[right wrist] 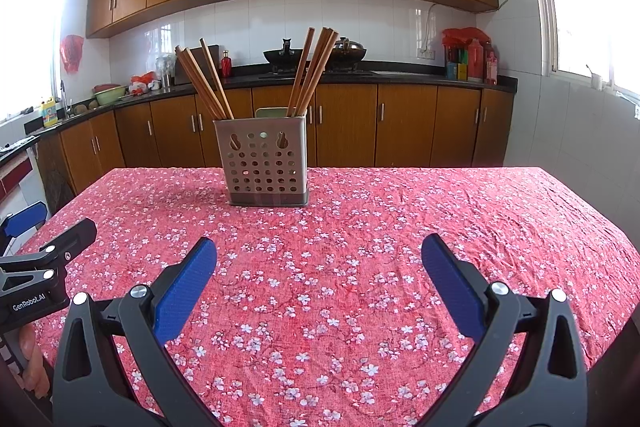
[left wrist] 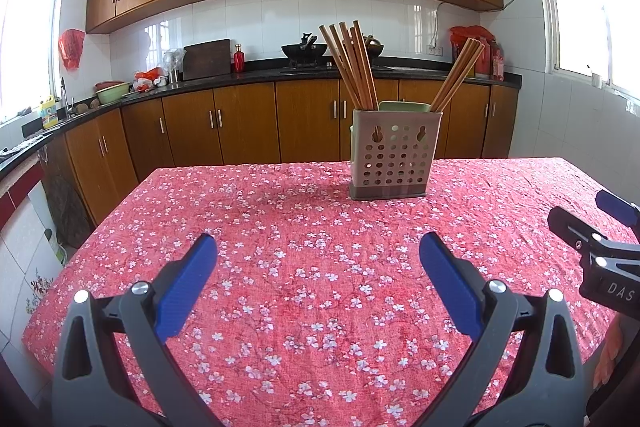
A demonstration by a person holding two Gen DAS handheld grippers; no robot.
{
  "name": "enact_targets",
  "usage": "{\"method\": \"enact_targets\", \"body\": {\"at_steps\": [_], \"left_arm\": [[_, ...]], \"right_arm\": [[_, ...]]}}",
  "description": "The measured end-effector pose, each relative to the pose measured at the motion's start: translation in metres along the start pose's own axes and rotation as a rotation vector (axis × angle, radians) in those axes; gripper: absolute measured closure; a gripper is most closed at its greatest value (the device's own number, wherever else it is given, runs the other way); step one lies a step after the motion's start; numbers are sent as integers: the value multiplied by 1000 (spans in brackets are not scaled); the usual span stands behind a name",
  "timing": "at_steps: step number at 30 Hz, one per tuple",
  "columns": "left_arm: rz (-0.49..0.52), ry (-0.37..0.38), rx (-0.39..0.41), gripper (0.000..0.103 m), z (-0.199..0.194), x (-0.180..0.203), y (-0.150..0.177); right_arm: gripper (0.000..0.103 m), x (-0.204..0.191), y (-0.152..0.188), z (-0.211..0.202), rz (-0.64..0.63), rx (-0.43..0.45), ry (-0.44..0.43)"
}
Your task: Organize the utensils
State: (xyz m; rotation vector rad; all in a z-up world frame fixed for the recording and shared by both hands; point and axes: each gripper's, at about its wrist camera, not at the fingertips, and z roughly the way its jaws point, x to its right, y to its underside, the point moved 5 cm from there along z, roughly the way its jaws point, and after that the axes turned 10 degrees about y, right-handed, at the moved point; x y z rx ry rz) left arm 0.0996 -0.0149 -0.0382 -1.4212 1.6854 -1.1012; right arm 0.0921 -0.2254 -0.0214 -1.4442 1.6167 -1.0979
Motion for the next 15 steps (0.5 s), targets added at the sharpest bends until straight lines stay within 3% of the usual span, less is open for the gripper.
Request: {"method": "enact_targets", "body": {"at_steps": [15], "left_arm": [[-16, -4, -9, 4, 3, -2, 1]], "right_arm": [[2, -1, 1, 1, 1, -2, -1]]}}
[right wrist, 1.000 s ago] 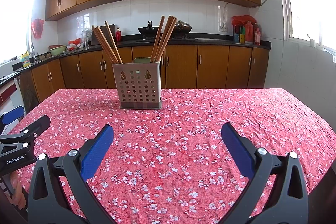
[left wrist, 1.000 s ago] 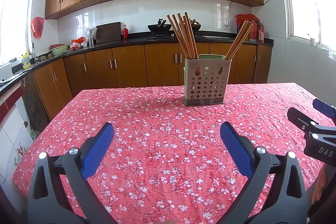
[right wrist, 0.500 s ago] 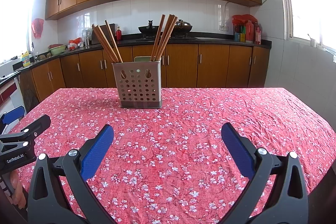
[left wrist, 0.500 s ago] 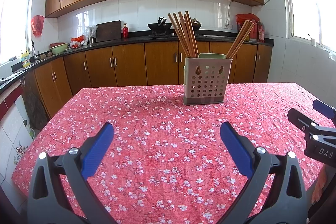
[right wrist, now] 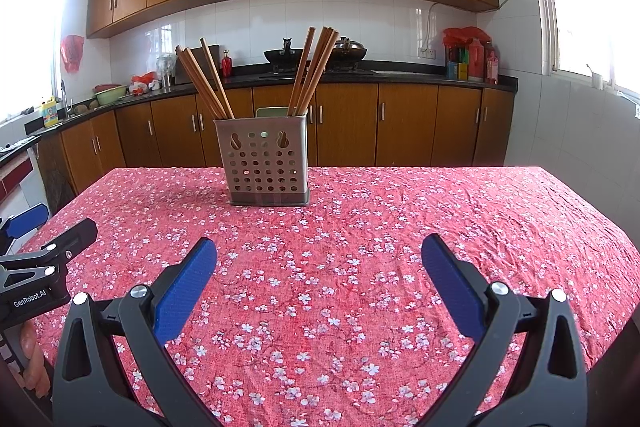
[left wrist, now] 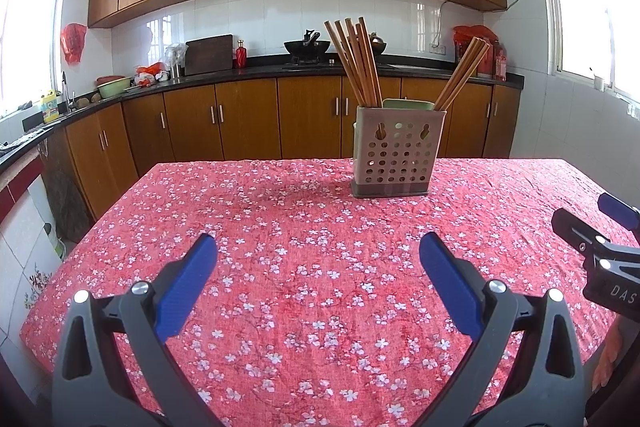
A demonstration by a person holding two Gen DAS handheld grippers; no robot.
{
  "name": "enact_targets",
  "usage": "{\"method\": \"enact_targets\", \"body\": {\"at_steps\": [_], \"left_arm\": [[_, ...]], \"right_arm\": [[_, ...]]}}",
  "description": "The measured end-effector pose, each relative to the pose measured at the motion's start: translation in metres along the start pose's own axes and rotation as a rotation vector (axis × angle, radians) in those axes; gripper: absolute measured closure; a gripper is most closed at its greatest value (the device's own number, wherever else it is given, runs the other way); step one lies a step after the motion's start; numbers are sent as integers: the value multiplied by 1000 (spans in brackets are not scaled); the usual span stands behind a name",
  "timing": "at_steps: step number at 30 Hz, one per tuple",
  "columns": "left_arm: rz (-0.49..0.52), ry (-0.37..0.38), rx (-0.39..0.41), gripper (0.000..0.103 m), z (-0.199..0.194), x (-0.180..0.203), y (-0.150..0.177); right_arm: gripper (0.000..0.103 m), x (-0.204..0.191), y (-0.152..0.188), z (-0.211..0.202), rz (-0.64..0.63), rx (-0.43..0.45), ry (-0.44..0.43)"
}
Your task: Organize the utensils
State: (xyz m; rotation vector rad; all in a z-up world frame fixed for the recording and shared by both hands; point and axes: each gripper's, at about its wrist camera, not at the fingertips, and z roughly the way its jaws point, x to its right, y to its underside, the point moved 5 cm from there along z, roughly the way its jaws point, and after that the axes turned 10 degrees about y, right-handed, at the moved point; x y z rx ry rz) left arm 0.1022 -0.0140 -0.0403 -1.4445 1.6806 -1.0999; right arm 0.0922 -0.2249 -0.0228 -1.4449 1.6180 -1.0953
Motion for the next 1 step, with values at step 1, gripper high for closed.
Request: {"method": "enact_targets", "body": {"at_steps": [1], "left_arm": [[0, 0, 0, 4, 0, 0, 0]], "right_arm": [[2, 0, 0, 0, 0, 0, 0]]}}
